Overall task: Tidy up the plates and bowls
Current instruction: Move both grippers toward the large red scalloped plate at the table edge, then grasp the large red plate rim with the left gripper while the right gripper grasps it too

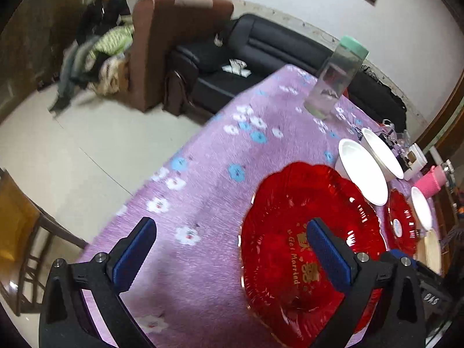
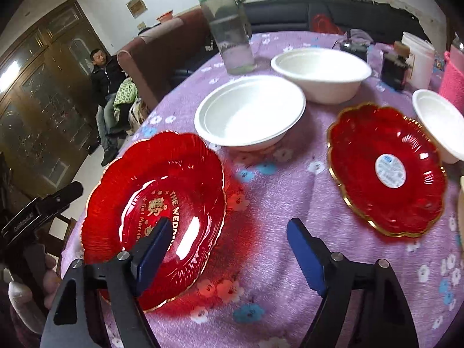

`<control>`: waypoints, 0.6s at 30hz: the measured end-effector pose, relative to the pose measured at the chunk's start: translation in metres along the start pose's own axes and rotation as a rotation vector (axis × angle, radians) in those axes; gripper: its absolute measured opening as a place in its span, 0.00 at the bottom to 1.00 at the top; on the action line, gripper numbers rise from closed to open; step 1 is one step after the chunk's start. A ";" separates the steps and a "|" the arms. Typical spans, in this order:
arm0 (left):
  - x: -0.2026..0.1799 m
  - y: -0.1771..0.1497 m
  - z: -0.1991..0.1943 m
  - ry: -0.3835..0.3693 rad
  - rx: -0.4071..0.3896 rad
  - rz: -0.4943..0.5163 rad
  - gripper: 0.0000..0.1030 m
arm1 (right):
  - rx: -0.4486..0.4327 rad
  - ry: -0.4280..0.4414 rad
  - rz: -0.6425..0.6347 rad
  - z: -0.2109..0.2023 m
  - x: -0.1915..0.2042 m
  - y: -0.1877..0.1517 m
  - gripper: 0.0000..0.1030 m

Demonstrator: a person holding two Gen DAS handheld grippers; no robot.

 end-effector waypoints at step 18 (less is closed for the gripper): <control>-0.025 -0.018 0.034 0.001 0.101 0.037 0.26 | 0.077 0.000 -0.035 0.045 0.018 -0.007 0.30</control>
Point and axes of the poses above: each gripper's, at about its wrist camera, not at the fingertips, and z roughly the way its jaws point, x to its left, y to its top, the point moved 5 cm from there along z, roughly the way its jaws point, and after that the axes turned 1 degree about -x, right-handed, at the moved point
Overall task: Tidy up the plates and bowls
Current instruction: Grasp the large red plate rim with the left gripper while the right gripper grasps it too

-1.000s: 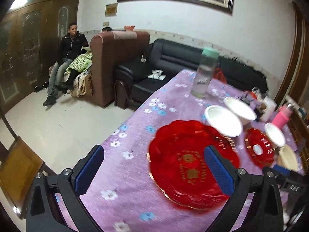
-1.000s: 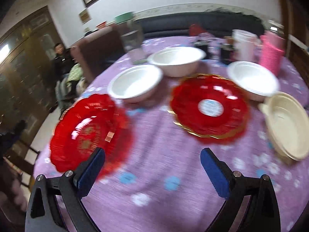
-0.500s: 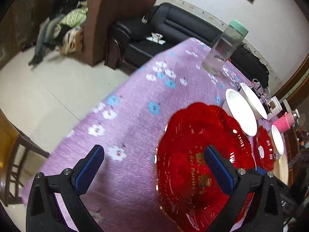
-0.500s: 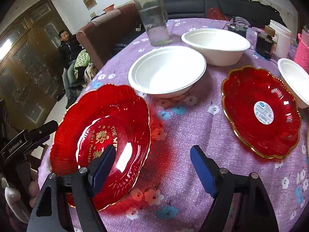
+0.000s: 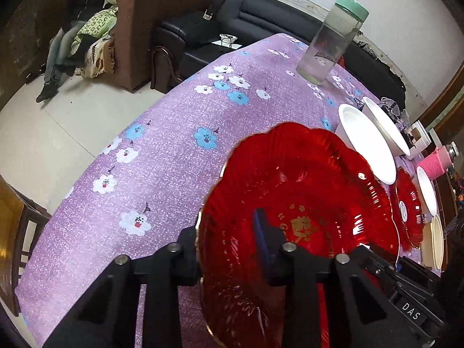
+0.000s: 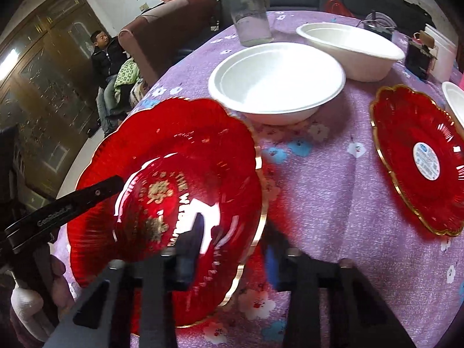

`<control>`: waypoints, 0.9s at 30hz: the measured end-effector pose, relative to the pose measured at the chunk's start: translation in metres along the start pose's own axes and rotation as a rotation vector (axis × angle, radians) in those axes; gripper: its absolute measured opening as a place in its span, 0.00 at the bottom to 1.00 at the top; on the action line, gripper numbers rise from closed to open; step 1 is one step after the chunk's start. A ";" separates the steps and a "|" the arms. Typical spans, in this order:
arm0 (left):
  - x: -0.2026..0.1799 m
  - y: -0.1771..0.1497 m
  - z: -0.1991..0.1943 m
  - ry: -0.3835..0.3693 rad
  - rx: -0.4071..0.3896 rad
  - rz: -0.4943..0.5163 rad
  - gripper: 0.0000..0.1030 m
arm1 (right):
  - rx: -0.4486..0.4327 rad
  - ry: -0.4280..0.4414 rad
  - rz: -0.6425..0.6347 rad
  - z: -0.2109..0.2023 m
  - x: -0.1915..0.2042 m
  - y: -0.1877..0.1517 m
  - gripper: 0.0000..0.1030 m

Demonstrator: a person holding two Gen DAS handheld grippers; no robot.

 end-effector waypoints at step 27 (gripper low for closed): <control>0.010 0.001 -0.097 0.092 -0.289 0.037 0.25 | -0.271 -0.056 -0.200 -0.071 0.056 -0.016 0.19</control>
Point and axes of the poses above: each gripper's, at about its wrist camera, not at the fingertips, and z roughly the way its jaws point, x to its left, y to its top, the point moved 5 cm from there along z, roughly the way its jaws point, and after that the axes turned 1 degree about -x, right-handed, at the moved point
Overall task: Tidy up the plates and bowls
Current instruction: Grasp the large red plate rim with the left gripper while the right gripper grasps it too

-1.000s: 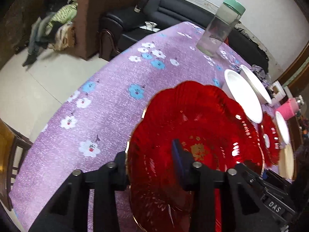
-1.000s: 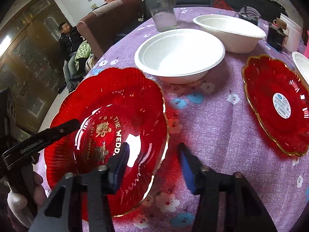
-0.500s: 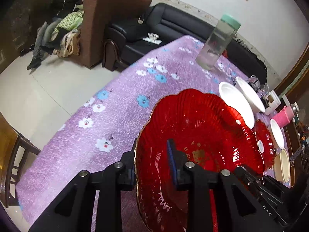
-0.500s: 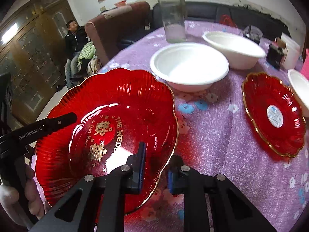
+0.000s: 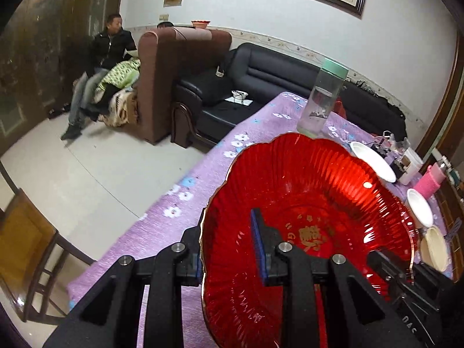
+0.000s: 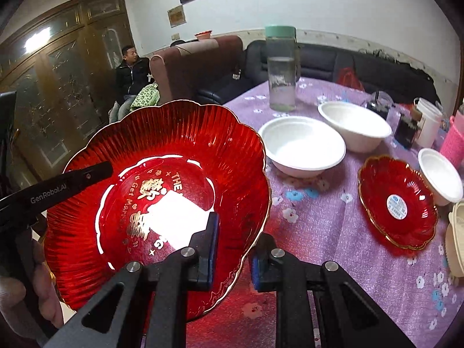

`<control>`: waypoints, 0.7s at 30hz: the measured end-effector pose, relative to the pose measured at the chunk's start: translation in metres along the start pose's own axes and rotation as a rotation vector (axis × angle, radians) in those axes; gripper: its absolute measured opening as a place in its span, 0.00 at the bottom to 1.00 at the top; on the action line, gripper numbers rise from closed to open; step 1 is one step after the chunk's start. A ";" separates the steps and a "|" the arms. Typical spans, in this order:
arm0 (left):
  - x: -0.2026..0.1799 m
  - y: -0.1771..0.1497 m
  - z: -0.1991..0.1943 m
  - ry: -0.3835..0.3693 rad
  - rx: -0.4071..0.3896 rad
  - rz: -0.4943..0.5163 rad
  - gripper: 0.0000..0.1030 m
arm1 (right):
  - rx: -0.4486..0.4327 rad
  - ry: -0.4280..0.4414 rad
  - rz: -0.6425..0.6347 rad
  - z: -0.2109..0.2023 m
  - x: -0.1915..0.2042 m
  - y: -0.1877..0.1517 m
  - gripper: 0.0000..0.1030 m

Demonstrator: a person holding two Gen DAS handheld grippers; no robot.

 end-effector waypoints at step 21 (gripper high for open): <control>0.016 -0.010 0.007 0.097 0.014 -0.060 0.25 | 0.020 0.014 -0.008 0.019 0.014 -0.013 0.20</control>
Point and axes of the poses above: each gripper's, at about its wrist camera, not at the fingertips, and z roughly the way its jaws point, x to its left, y to its top, the point moved 5 cm from there along z, roughly the way its jaws point, and after that the axes turned 1 degree about -x, right-handed, at the moved point
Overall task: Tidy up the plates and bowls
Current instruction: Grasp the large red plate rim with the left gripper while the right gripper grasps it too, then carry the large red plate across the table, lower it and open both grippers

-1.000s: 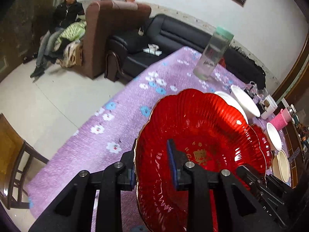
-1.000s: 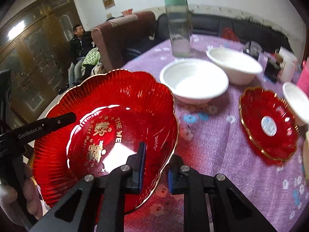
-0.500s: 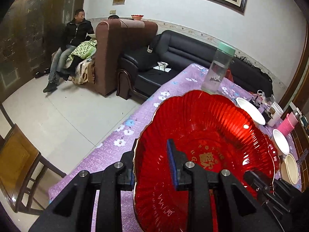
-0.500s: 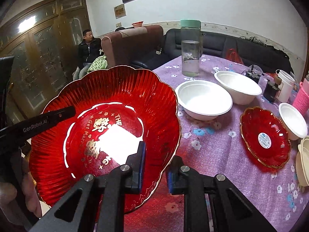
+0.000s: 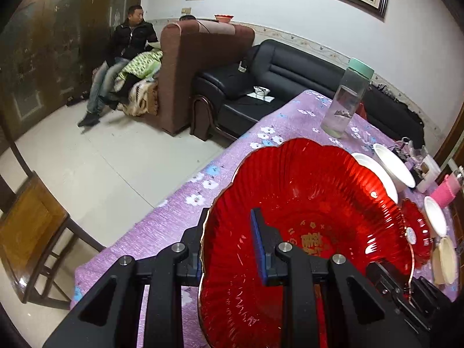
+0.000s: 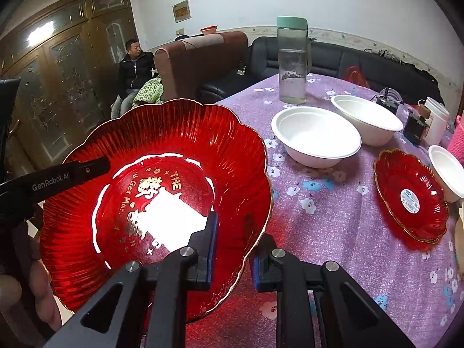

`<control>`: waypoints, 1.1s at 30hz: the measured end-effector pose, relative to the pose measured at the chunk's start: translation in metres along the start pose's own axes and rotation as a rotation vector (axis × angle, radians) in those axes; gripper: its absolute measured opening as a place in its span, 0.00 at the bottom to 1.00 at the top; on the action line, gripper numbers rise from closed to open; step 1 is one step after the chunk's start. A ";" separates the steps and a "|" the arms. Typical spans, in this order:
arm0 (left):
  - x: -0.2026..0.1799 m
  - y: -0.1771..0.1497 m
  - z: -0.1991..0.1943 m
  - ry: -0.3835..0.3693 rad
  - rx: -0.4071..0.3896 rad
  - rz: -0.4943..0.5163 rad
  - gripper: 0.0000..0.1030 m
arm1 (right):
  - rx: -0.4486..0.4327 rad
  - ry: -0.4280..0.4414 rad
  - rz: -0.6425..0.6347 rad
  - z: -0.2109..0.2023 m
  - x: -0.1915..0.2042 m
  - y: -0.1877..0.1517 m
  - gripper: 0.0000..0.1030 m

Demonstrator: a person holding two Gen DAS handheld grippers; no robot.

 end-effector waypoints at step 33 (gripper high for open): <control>-0.012 -0.022 0.057 0.058 0.178 0.108 0.55 | 0.122 -0.074 0.031 0.049 -0.010 -0.010 0.21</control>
Point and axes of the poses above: each gripper's, at about its wrist camera, not at the fingertips, and z roughly the way its jaws point, x to its left, y to its top, the point moved 5 cm from there along z, roughly the way its jaws point, and after that the axes turned 1 degree about -x, right-handed, at the moved point
